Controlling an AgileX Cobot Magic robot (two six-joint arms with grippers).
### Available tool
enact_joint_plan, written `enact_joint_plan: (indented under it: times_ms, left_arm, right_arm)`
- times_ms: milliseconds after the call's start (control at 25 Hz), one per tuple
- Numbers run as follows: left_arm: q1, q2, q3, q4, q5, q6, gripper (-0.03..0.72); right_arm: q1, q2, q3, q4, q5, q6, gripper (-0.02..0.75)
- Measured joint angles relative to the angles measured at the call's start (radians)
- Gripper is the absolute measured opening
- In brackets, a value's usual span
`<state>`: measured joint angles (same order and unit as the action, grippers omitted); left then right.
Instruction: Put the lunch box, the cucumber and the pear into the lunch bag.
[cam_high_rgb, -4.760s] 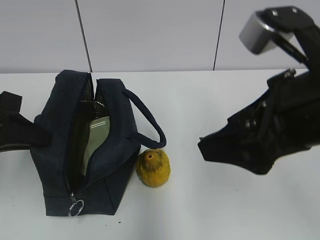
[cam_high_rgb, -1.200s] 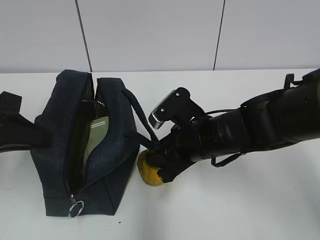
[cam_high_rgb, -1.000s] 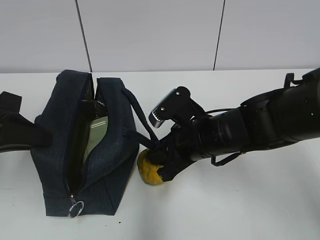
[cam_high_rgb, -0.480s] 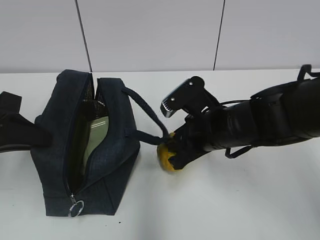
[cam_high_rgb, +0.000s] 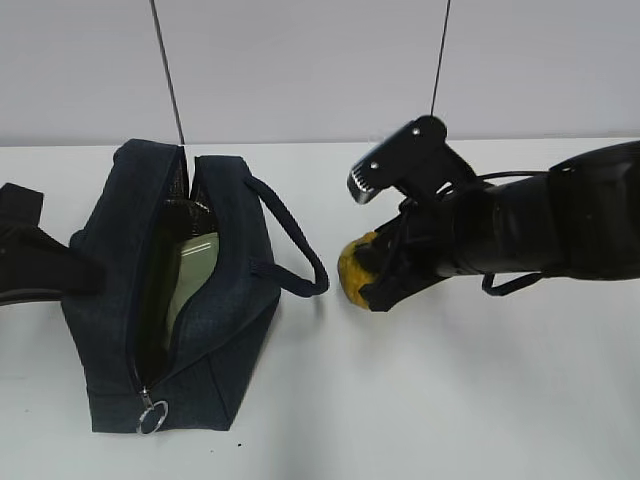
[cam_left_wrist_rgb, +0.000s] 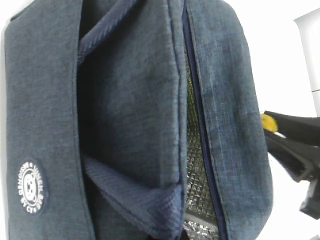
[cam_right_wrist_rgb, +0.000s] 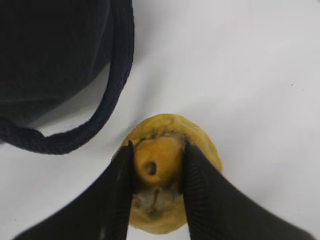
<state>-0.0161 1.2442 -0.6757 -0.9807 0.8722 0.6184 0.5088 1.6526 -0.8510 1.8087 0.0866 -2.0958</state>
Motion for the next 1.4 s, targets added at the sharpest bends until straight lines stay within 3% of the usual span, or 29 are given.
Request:
enact_joint_plan:
  times_ms: [280, 600, 960, 1280, 1400]
  left_arm:
    - [0.0, 0.0, 0.0, 0.0, 0.0, 0.0, -0.016]
    - [0.0, 0.0, 0.0, 0.0, 0.0, 0.0, -0.016]
    - [0.0, 0.0, 0.0, 0.0, -0.001, 0.0, -0.016]
    - [0.0, 0.0, 0.0, 0.0, -0.001, 0.0, -0.016]
    - [0.0, 0.0, 0.0, 0.0, -0.001, 0.0, -0.016]
  right_arm:
    - [0.0, -0.165, -0.01, 0.001, 0.046, 0.0, 0.245]
    - [0.0, -0.239, -0.089, -0.013, 0.428, 0.0, 0.244]
    - [0.0, -0.027, -0.229, -0.034, 0.613, 0.067, 0.244]
    - [0.0, 0.184, -0.35, -0.035, 0.609, 0.096, 0.252]
    - [0.0, 0.238, -0.377, -0.035, 0.591, 0.109, 0.296]
